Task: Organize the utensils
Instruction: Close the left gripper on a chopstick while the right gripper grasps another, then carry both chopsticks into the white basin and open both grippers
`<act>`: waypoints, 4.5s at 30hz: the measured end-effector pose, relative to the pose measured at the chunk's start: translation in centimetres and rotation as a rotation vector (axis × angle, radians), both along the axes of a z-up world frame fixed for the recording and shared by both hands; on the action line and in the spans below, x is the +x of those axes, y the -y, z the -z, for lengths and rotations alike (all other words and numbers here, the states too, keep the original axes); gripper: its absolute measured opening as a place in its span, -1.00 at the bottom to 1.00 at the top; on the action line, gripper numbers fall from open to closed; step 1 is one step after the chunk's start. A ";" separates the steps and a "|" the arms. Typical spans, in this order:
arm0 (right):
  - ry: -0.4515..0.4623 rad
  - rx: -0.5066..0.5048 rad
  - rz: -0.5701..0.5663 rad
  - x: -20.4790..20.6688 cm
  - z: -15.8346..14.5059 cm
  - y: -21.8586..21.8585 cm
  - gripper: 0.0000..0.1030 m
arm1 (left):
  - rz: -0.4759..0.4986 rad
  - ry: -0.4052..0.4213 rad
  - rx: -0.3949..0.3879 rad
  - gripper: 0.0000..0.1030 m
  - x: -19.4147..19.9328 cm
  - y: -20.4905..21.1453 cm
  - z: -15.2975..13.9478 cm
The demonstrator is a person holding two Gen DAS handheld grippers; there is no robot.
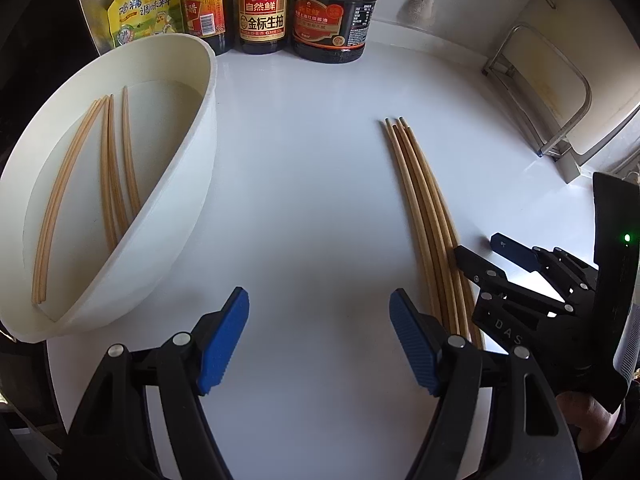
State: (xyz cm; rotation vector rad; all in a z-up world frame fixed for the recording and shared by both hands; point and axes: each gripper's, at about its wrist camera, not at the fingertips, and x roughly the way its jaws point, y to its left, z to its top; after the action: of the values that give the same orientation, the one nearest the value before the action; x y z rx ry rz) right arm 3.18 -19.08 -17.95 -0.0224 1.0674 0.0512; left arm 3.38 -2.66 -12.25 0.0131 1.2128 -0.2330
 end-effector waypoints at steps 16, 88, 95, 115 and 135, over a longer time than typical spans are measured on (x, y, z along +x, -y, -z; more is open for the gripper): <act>0.024 -0.009 0.054 0.2 0.0 4.0 -0.08 | 0.015 -0.008 -0.022 0.39 2.0 4.2 2.1; 0.187 0.198 -0.118 -0.2 -12.0 -6.0 -0.88 | -0.032 0.234 0.041 -0.86 2.8 -5.6 -10.3; 0.194 0.193 -0.252 3.1 -13.7 -15.1 -0.88 | -0.146 0.230 0.080 -0.86 4.3 -13.6 -10.2; -0.014 0.136 -0.312 11.0 -7.4 -26.6 -0.88 | -0.152 0.050 0.079 -0.86 10.7 -21.8 -3.1; -0.012 0.115 -0.253 10.2 -7.3 -25.6 -0.87 | -0.202 0.056 0.056 -0.19 10.7 -24.1 -3.8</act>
State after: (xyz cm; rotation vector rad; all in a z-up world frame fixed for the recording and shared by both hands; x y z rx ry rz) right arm 13.37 6.47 -10.68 -0.0528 1.0674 0.3415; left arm 14.06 21.41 -8.49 -0.0531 1.1561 -0.0219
